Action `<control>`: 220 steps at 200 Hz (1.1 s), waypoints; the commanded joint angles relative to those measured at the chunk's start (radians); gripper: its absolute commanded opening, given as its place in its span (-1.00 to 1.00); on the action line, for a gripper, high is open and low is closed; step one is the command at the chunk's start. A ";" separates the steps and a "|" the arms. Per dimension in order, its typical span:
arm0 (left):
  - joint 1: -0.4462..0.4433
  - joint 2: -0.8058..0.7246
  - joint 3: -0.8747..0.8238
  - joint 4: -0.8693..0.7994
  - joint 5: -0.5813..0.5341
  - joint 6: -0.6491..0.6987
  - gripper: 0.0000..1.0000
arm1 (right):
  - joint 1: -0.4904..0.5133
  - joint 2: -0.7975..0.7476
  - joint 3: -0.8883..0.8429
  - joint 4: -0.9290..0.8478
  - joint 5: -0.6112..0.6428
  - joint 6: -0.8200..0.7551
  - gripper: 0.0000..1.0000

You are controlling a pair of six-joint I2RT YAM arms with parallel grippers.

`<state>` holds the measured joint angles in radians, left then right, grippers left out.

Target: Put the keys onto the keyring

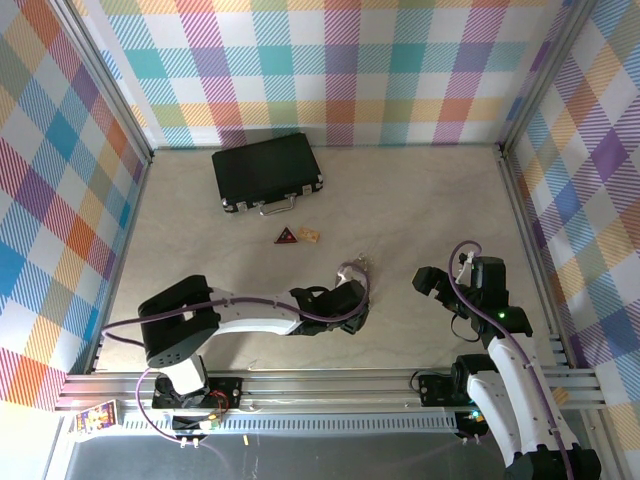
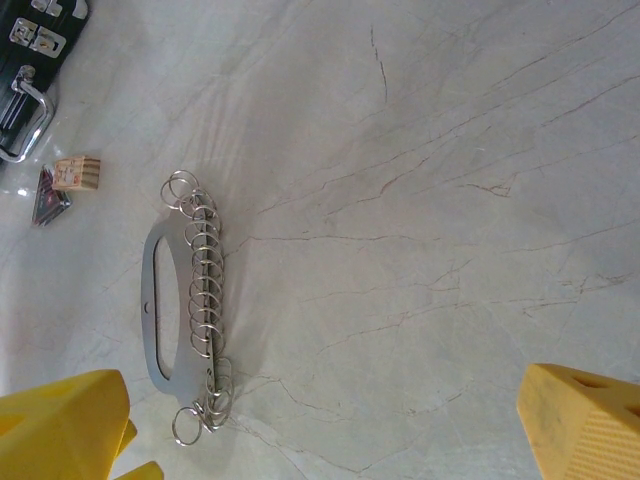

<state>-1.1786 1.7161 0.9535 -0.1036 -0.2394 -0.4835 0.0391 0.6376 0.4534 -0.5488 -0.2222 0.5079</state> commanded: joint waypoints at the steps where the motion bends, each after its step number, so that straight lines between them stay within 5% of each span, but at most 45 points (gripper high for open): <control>1: -0.012 0.036 0.046 -0.021 -0.036 -0.021 -0.10 | -0.006 -0.009 -0.006 0.017 -0.020 -0.015 0.98; 220: -0.011 0.109 0.073 -0.044 -0.092 -0.019 -0.44 | -0.004 -0.010 -0.007 0.019 -0.020 -0.016 0.98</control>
<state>-1.1809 1.8206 1.0275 -0.1329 -0.3168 -0.4904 0.0391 0.6376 0.4530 -0.5404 -0.2222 0.5079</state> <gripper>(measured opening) 0.287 0.990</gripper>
